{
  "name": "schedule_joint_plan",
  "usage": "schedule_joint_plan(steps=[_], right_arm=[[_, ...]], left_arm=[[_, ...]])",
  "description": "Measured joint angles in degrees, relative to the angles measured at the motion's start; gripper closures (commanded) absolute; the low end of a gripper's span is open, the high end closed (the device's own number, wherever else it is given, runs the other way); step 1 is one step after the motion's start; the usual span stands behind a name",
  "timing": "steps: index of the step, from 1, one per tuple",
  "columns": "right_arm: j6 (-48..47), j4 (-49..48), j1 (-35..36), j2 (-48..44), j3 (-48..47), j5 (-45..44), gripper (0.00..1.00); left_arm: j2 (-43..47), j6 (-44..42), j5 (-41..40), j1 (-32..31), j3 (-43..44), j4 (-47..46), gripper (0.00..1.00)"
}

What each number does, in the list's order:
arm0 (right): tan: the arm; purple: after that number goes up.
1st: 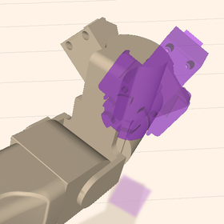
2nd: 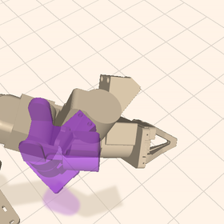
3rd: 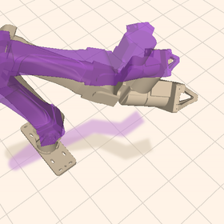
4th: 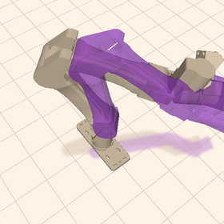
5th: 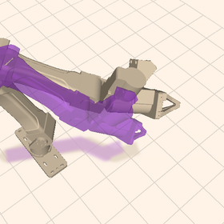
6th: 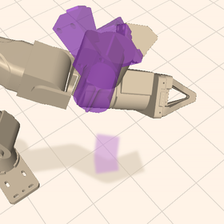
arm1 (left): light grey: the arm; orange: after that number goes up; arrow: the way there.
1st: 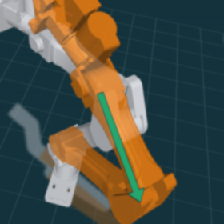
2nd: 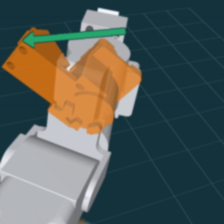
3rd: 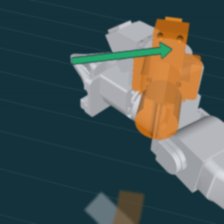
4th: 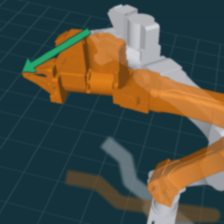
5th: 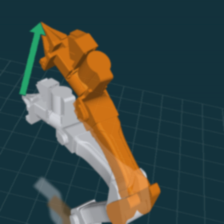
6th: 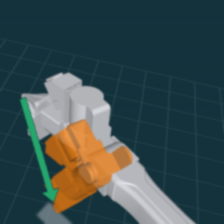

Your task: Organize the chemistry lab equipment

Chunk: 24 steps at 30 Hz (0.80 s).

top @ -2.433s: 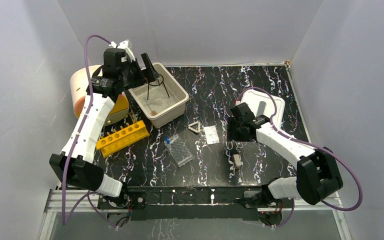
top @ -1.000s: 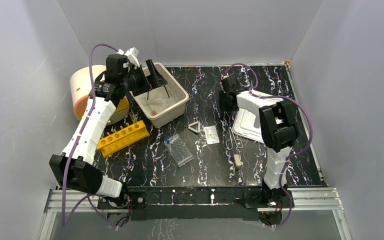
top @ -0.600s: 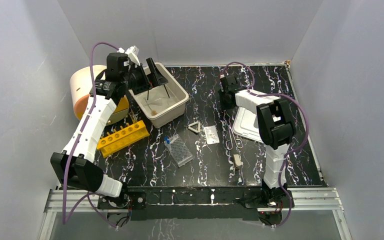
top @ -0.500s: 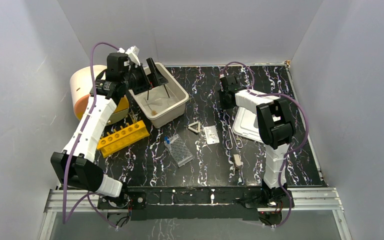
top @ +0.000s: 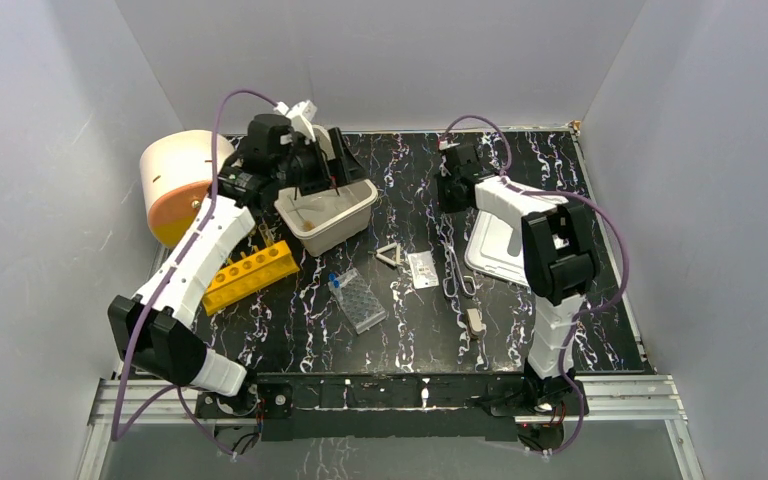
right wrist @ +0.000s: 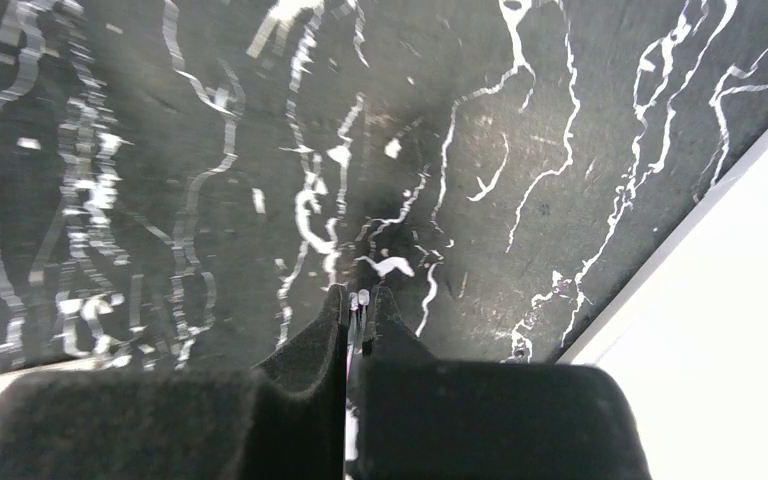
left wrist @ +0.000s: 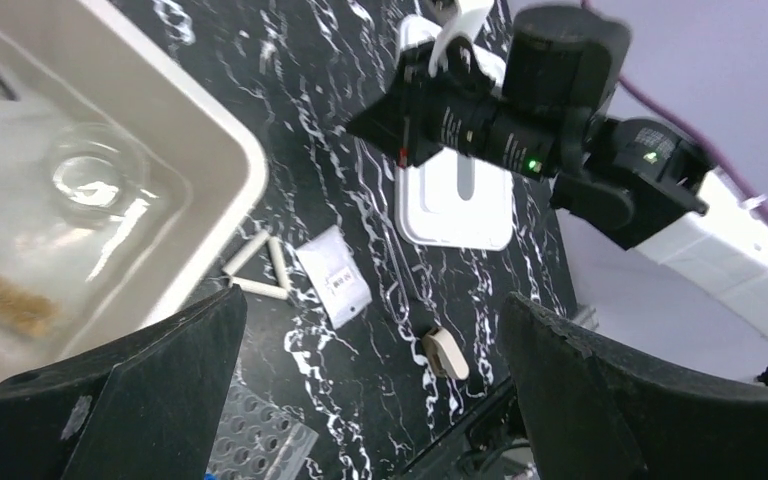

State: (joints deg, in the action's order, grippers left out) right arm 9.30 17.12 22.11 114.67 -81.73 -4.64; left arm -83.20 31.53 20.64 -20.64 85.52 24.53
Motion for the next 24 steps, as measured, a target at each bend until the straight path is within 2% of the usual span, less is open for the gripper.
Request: schedule_joint_plan(steps=[13, 24], right_arm=[[4.1, 0.2, -1.9, -15.8, 0.0, 9.1, 1.0], [16.1, 2.4, -3.0, -23.3, 0.6, 14.7, 1.0]], left_arm=[[-3.9, 5.0, -0.3, -12.1, -9.9, -15.8, 0.03], [-15.7, 12.4, -0.6, -19.5, -8.0, -24.5, 0.14]])
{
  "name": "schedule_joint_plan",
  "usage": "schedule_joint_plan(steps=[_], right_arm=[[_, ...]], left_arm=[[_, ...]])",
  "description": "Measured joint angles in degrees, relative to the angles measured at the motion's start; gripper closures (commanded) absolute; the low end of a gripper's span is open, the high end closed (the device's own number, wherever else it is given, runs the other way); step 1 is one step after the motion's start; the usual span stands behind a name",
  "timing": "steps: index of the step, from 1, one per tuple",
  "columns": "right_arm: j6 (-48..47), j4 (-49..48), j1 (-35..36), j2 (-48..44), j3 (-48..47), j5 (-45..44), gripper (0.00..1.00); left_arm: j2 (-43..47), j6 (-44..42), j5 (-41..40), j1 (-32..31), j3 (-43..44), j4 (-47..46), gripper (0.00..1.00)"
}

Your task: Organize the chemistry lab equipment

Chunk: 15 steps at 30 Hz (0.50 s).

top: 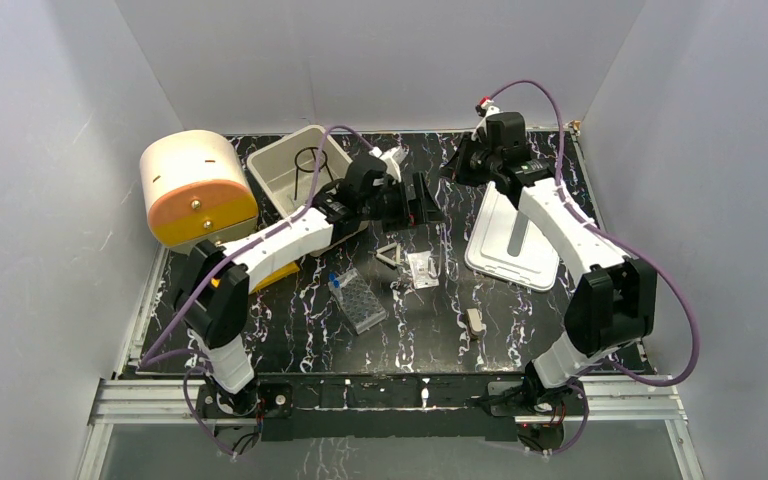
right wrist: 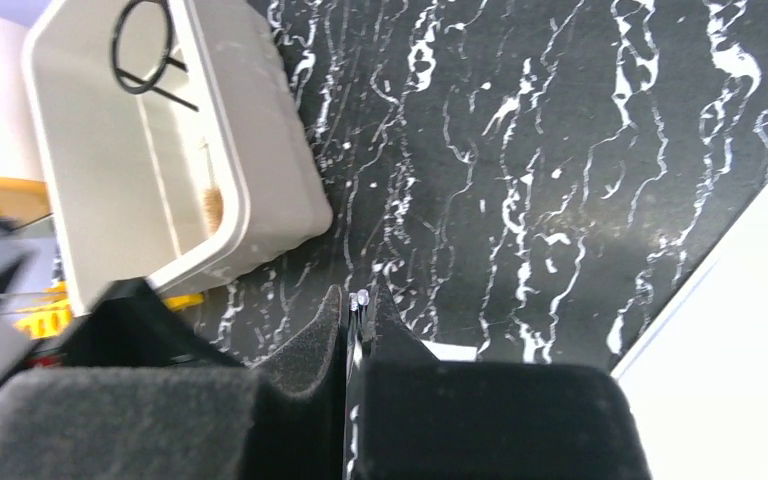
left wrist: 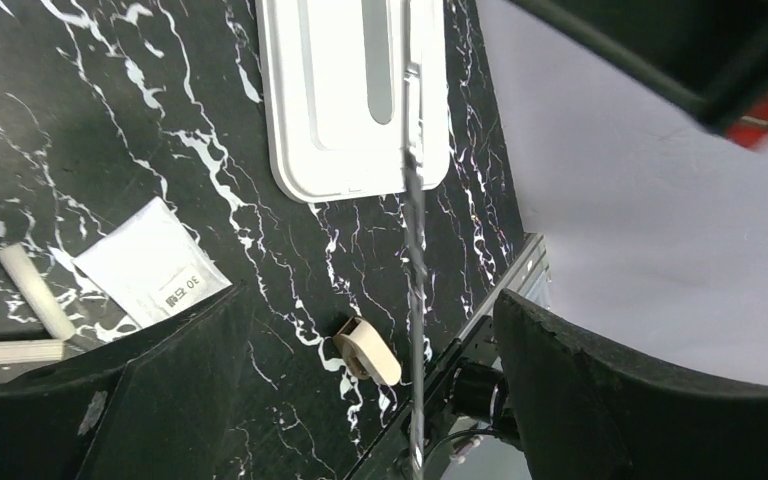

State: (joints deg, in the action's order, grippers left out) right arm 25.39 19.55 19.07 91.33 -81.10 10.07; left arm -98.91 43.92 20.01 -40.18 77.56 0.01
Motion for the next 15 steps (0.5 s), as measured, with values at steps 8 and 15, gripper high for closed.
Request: schedule_joint_plan(steps=[8, 15], right_arm=[[5.4, -0.1, 0.0, -2.6, 0.5, 3.2, 1.0], [7.3, 0.0, -0.2, -2.7, 1.3, 4.3, 1.0]], left_arm=[[-2.1, 4.6, 0.2, -0.9, 0.2, -2.2, 0.52], [-3.1, 7.0, 3.0, -0.9, 0.3, -4.7, 0.88]])
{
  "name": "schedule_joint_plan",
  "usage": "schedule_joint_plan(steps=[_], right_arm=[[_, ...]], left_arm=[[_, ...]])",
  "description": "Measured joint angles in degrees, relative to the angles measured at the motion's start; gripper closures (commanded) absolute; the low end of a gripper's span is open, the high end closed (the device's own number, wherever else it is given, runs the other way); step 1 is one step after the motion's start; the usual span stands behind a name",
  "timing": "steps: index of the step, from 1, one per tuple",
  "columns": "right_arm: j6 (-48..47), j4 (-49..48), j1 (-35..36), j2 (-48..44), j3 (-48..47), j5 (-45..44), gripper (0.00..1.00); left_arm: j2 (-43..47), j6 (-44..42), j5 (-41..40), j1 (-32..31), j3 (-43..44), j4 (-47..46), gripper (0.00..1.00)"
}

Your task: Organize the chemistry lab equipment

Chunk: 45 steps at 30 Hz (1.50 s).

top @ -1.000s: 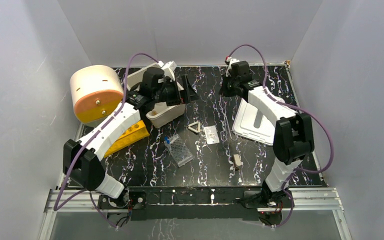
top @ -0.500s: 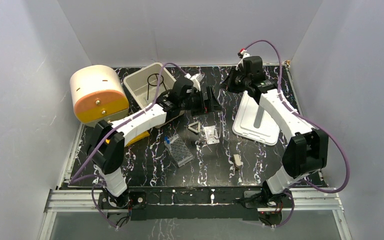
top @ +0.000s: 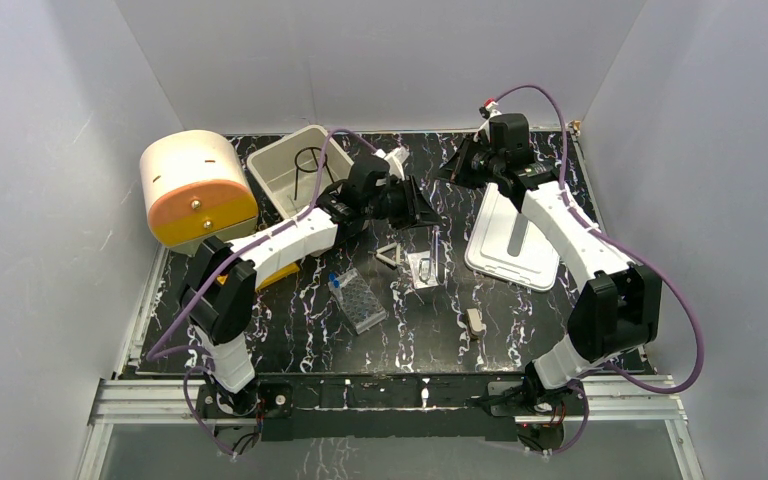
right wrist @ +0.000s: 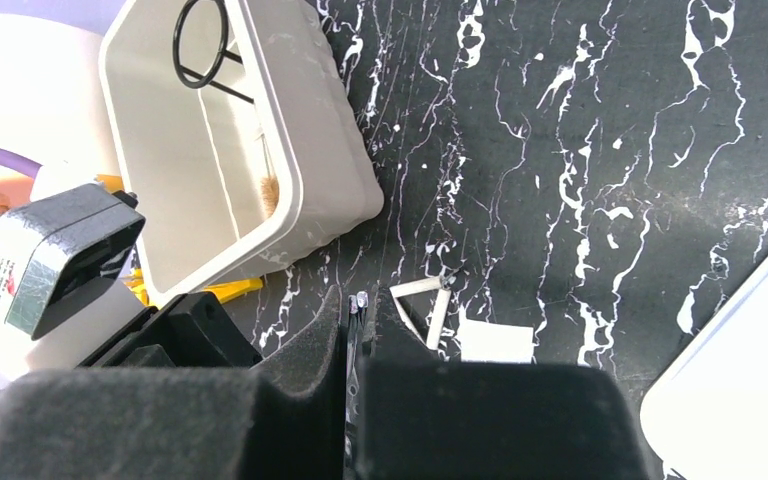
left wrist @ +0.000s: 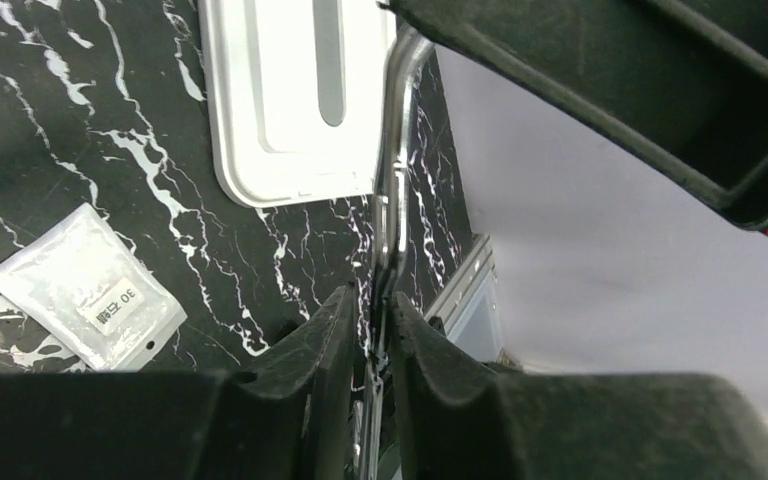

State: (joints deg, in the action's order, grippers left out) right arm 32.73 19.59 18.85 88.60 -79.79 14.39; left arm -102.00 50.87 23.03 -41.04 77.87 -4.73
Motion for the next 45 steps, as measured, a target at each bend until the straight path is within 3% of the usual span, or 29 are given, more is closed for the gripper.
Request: schedule_joint_plan(steps=[2, 5, 6, 10, 14, 21, 32, 40, 45], right_arm=[[0.2, 0.0, 0.0, 0.0, 0.0, 0.2, 1.0], [0.0, 0.0, 0.0, 0.0, 0.0, 0.2, 1.0], [0.0, 0.0, 0.0, 0.0, 0.1, 0.2, 0.94], [0.5, -0.1, 0.0, 0.0, 0.1, 0.5, 0.37], [0.7, -0.5, 0.0, -0.2, 0.1, 0.8, 0.2], [0.5, -3.9, -0.4, -5.5, 1.2, 1.4, 0.18], [0.8, -7.3, -0.5, -8.9, 4.6, 2.6, 0.22], [1.6, -6.7, -0.5, -9.0, 7.5, 3.0, 0.23], [1.6, -6.3, -0.5, -9.4, 9.2, 3.0, 0.23]], left_arm=[[0.0, 0.5, 0.8, 0.0, 0.0, -0.4, 1.0], [0.0, 0.2, 1.9, 0.0, 0.1, -1.1, 1.0], [0.0, 0.1, 2.0, 0.0, 0.1, -1.0, 1.0], [0.0, -1.2, 1.6, 0.0, 0.8, 0.5, 1.0], [0.2, -3.4, -1.7, 0.1, 2.0, 5.9, 1.0], [3.9, -7.5, -11.3, 4.6, 6.6, 20.7, 1.0], [16.0, -11.4, -29.9, 22.0, 14.0, 36.3, 1.0], [8.8, -13.0, -37.6, 25.7, 20.6, 43.5, 1.0], [2.0, -13.0, -38.2, 27.3, 21.2, 46.4, 1.0]])
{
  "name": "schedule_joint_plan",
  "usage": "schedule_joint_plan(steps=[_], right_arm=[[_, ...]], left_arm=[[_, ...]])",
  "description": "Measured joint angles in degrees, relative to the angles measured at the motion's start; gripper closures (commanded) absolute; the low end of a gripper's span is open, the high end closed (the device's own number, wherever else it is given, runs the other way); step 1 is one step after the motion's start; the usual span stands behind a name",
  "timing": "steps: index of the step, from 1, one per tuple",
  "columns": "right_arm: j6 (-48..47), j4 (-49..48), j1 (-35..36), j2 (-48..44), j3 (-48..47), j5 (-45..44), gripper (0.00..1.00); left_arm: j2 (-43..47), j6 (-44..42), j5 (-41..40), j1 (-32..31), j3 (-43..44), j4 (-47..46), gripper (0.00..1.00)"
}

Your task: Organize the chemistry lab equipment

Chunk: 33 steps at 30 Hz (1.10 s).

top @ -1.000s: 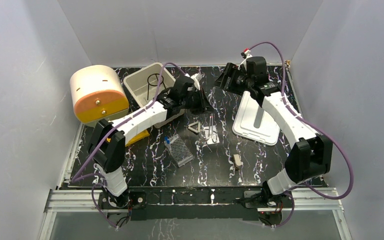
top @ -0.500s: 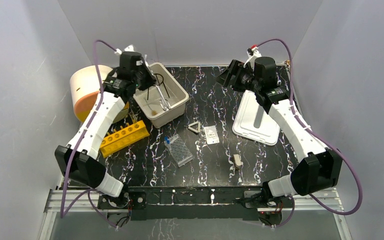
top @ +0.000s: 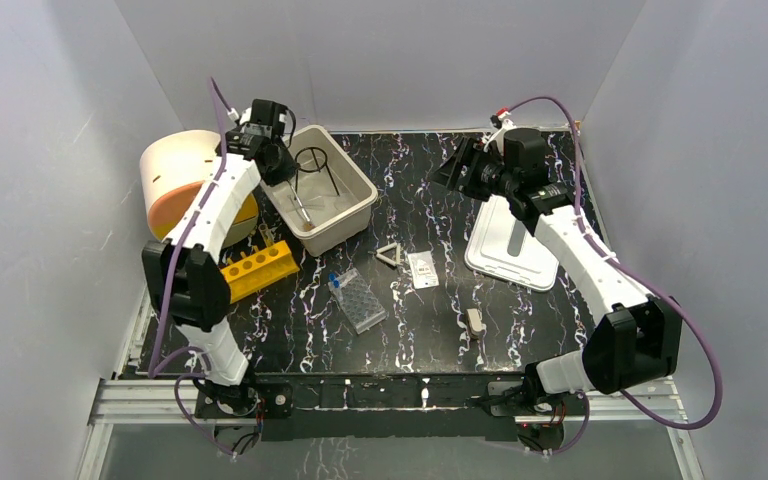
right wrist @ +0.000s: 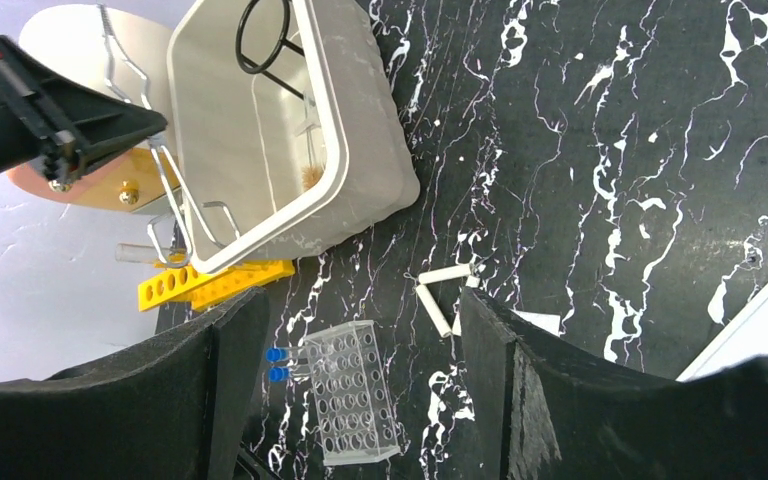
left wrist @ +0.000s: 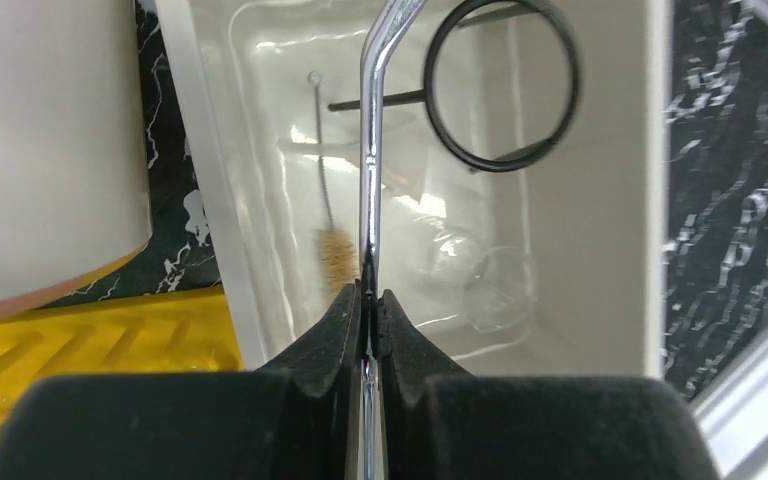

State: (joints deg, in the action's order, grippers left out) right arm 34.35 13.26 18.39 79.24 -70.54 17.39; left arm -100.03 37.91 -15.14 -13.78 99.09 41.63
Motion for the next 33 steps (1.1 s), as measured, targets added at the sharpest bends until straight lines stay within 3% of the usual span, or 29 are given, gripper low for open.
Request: schedule_joint_plan(steps=[8, 13, 20, 26, 33], right_arm=[[0.2, 0.1, 0.0, -1.3, 2.1, 0.5, 0.23], [0.5, -0.3, 0.0, -2.2, 3.5, 0.7, 0.3], [2.0, -3.4, 0.0, -3.3, 9.1, 1.9, 0.31], [1.9, -4.8, 0.0, -3.7, 11.4, 1.8, 0.31], [1.3, -5.8, 0.8, -3.8, 11.4, 0.3, 0.33]], left_arm=[[-7.9, 0.2, 0.5, 1.0, 3.5, 3.0, 1.0], [-11.1, 0.2, 0.5, 1.3, 4.2, 2.9, 1.0], [-16.7, 0.2, -0.4, 1.3, 5.0, 2.9, 1.0], [-19.4, 0.1, -1.4, 1.7, 5.9, 3.5, 0.92], [-20.2, -0.8, -1.9, 2.2, 6.0, 2.7, 0.7]])
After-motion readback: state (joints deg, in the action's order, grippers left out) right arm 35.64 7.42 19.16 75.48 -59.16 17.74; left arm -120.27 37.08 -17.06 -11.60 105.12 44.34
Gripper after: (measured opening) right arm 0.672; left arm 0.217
